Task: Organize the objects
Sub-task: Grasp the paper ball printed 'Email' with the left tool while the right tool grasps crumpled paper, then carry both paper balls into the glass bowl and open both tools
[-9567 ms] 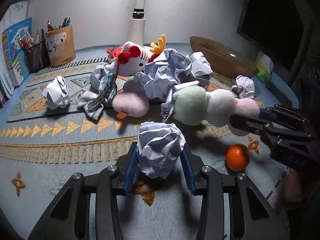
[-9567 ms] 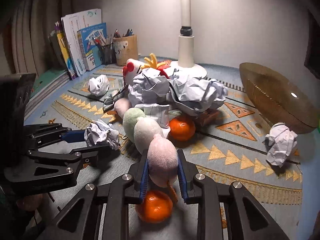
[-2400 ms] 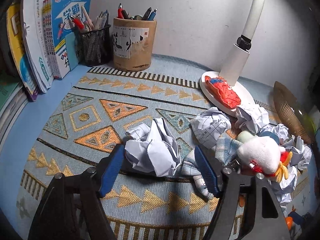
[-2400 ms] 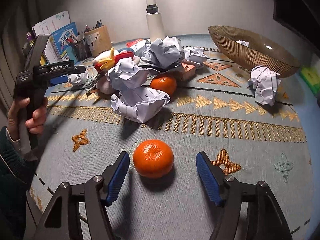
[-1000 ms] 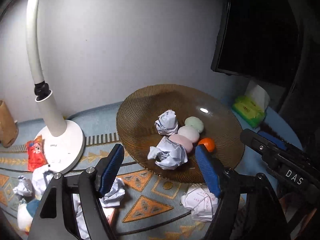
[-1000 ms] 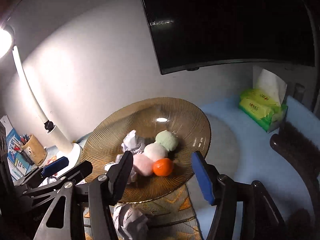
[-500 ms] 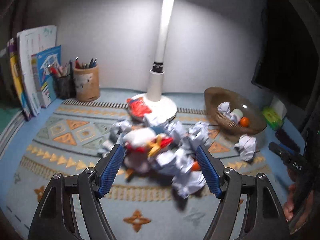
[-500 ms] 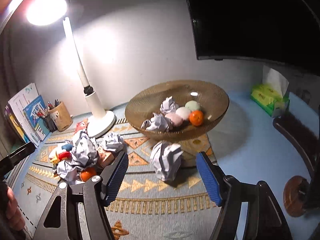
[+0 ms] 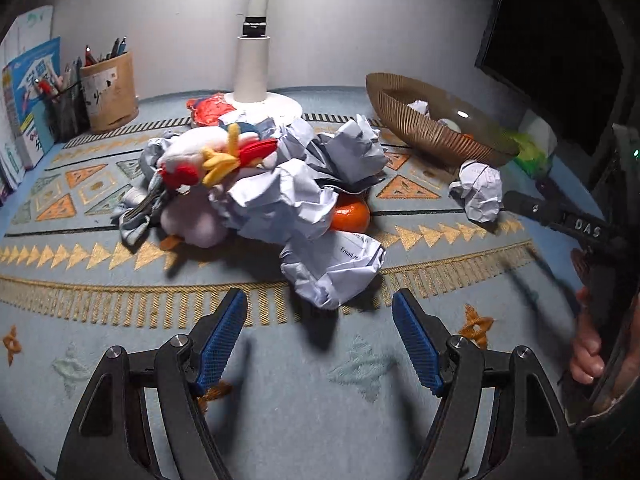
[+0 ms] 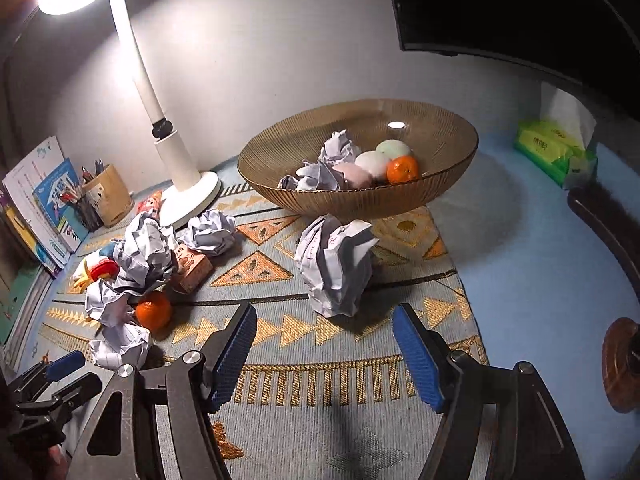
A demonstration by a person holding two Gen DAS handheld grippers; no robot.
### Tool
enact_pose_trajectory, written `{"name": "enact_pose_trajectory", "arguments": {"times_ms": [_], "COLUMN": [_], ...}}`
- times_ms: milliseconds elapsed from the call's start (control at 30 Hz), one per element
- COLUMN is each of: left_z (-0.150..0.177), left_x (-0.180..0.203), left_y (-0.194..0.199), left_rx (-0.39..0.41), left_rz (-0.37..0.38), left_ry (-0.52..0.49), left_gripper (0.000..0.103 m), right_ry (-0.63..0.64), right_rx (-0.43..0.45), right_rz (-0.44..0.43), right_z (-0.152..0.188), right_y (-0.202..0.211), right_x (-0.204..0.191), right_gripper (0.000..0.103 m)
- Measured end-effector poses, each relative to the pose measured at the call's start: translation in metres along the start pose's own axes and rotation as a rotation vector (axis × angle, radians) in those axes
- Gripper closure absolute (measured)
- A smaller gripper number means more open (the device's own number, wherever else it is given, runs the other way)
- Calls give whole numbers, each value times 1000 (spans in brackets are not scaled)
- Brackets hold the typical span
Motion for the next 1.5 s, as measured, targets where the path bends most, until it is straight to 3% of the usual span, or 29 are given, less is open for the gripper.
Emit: {"name": "enact_pose_trajectory", "arguments": {"times_ms": [200, 300, 333, 367, 400, 433, 533, 800, 1067, 1233, 1500], "left_z": [-5, -5, -4, -3, -2, -3, -3, 3, 1, -47, -178], "left_x": [11, 7, 8, 7, 8, 8, 7, 27, 42, 47, 46], "left_y": [-26, -25, -26, -26, -28, -28, -25, 0, 21, 46, 44], "left_rx": [-62, -54, -54, -59, -67, -63, -37, 45, 72, 158, 313], "left_rz": [-82, -119, -111, -109, -103, -101, -60, 51, 91, 103, 110], "left_ry": [-18, -16, -15, -13, -11, -10, 2, -41, -45, -77, -100], "left_gripper": [29, 32, 34, 46, 55, 55, 61, 64, 64, 64, 63], "right_ry": [-15, -48, -51, -49, -39, -29, -8, -27, -40, -37, -50], "right_rx": [-60, -66, -60, -51, -44, -47, -29, -15, -36, 43, 215], "right_rz": [50, 32, 18, 14, 19, 20, 11, -55, -79, -116, -140], "right_z": [-14, -19, -21, -22, -23, -22, -19, 1, 19, -13, -99], "right_y": [-31, -44, -47, -49, -51, -54, -51, -16, 21, 65, 95], "right_x": [6, 9, 9, 8, 6, 5, 1, 0, 2, -3, -20], "right_gripper": [34, 34, 34, 35, 45, 53, 56, 57, 57, 57, 56]}}
Point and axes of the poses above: each gripper's, at about its wrist camera, not at the fingertips, and y roughly against the way its jaws point, x to its right, z to its underside, the point moved 7 cm from there along -y, roughly the way its jaws point, and after that the axes turned 15 degrees about -y, right-handed, at the moved point
